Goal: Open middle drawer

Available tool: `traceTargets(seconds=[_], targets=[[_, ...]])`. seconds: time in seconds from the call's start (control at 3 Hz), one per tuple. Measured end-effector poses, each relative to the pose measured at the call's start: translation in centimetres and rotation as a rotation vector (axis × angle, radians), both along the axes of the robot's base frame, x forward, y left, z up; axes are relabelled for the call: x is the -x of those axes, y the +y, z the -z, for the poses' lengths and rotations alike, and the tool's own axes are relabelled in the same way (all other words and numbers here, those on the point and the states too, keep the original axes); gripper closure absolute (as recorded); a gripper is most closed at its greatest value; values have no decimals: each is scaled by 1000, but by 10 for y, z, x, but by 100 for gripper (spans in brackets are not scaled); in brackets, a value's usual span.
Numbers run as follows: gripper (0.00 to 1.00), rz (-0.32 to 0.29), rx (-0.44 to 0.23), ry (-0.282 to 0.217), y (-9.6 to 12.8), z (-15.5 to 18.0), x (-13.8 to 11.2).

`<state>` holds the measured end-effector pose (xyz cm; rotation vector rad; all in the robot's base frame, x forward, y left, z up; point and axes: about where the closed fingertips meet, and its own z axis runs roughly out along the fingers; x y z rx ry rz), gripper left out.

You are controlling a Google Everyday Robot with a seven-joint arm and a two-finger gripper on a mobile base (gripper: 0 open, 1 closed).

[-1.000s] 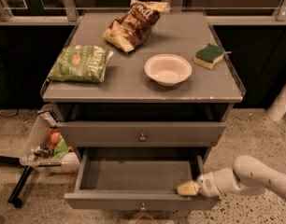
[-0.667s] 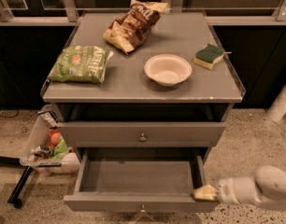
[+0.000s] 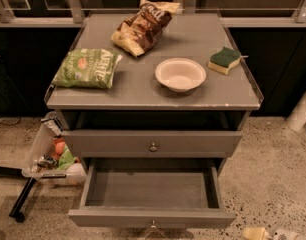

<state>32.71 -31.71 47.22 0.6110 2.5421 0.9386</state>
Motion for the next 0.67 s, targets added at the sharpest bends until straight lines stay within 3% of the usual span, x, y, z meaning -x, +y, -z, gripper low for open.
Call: traceTargets(seconds=[0.33, 0.67], targets=[[14, 0, -1, 0, 0, 0, 0], [0, -1, 0, 0, 0, 0, 0]])
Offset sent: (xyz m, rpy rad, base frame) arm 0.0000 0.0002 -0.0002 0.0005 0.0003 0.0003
